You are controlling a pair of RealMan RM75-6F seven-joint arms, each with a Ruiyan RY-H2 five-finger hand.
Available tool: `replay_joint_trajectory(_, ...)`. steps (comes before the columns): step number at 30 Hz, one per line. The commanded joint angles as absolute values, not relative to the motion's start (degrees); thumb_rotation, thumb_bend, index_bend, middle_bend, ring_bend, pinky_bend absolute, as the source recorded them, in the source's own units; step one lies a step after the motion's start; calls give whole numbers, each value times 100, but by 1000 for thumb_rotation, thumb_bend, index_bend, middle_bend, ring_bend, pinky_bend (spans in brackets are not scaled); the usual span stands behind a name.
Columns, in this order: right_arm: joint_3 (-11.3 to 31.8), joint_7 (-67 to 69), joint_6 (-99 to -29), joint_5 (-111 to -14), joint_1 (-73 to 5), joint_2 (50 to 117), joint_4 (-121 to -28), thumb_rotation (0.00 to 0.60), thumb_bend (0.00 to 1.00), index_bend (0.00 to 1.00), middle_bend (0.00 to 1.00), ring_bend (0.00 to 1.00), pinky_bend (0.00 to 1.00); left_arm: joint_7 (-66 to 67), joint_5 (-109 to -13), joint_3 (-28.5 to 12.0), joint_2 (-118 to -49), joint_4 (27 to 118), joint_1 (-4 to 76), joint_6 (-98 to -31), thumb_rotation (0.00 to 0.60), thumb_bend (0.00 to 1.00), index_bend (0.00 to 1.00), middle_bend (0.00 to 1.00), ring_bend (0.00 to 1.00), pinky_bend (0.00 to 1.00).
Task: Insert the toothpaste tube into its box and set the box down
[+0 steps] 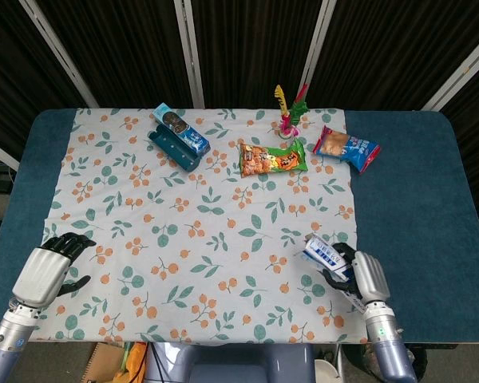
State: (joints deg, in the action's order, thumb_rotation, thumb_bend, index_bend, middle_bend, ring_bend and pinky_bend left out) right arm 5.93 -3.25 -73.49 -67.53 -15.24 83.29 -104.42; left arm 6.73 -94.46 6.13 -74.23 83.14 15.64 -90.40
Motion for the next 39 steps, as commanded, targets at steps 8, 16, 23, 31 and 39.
replay_joint_trajectory(8, 416, -1523, -7219, -6447, -1730, 9187, -9813, 600, 448, 494, 615, 448, 403, 643, -9464, 518, -7401, 8329, 1515, -8956, 600, 0, 299, 308, 276, 403)
replay_joint_trajectory(16, 469, -2273, -7018, -6156, -1950, 9307, -10050, 600, 444, 2, 118, 9, 76, 651, -9377, 418, -7357, 8420, 1451, -8877, 600, 0, 273, 260, 238, 363)
replay_joint_trajectory(23, 459, -2723, -7186, -6160, -1949, 8688, -10689, 600, 432, 0, 62, 0, 44, 652, -9152, 346, -7197, 8702, 1370, -8750, 600, 0, 220, 178, 177, 275)
replay_joint_trajectory(31, 31, -2254, -7485, -6941, -1531, 7101, -11143, 600, 432, 0, 62, 0, 44, 530, -8651, 296, -6787, 9284, 1122, -8674, 600, 0, 154, 104, 121, 203)
replay_joint_trajectory(39, -482, -1562, -8269, -8244, -940, 6089, -10388, 600, 432, 0, 19, 0, 20, 391, -8428, 293, -6437, 9571, 859, -8768, 600, 0, 93, 32, 42, 108)
